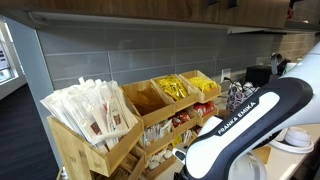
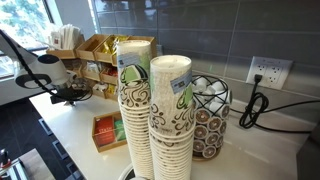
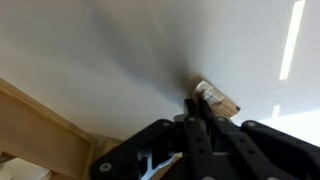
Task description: Put one brown sachet from the counter on the middle shelf of the stand on the left
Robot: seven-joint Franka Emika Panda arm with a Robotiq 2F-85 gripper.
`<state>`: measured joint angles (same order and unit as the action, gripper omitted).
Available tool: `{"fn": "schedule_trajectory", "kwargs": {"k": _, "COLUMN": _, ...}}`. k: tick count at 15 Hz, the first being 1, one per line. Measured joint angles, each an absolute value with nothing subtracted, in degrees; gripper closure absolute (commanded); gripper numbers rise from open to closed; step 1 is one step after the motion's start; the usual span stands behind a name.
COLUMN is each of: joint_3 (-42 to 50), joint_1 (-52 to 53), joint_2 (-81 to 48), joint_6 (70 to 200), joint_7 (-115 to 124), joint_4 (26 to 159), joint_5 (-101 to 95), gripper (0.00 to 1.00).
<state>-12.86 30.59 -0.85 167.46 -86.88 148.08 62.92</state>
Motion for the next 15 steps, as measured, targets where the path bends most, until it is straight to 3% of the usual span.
{"fn": "schedule_trajectory", "kwargs": {"k": 8, "joint_3": -14.38, "joint_1": 31.66, "joint_2": 9.50, "joint_6": 167.87, "joint_7": -87.17, "joint_4": 147.57, "joint_5": 65.66, "gripper": 0.98}}
{"fn": "schedule_trajectory", "kwargs": {"k": 9, "joint_3": -14.61, "joint_1": 31.93, "joint_2": 10.87, "joint_6": 168.18, "joint_7": -87.52, "joint_4": 147.50, "joint_5": 65.66, "gripper": 0.92}}
{"fn": "schedule_trajectory", "kwargs": {"k": 13, "joint_3": -14.96, "joint_1": 32.54, "joint_2": 13.93, "joint_6": 168.78, "joint_7": -87.94, "joint_4": 147.40, "joint_5": 65.66, "gripper": 0.92}}
{"fn": "schedule_trajectory", "kwargs": {"k": 15, "joint_3": -14.96, "joint_1": 32.54, "joint_2": 13.93, "joint_6": 168.81, "joint_7": -88.04, "joint_4": 147.44, "joint_5": 65.66, "gripper": 0.98}}
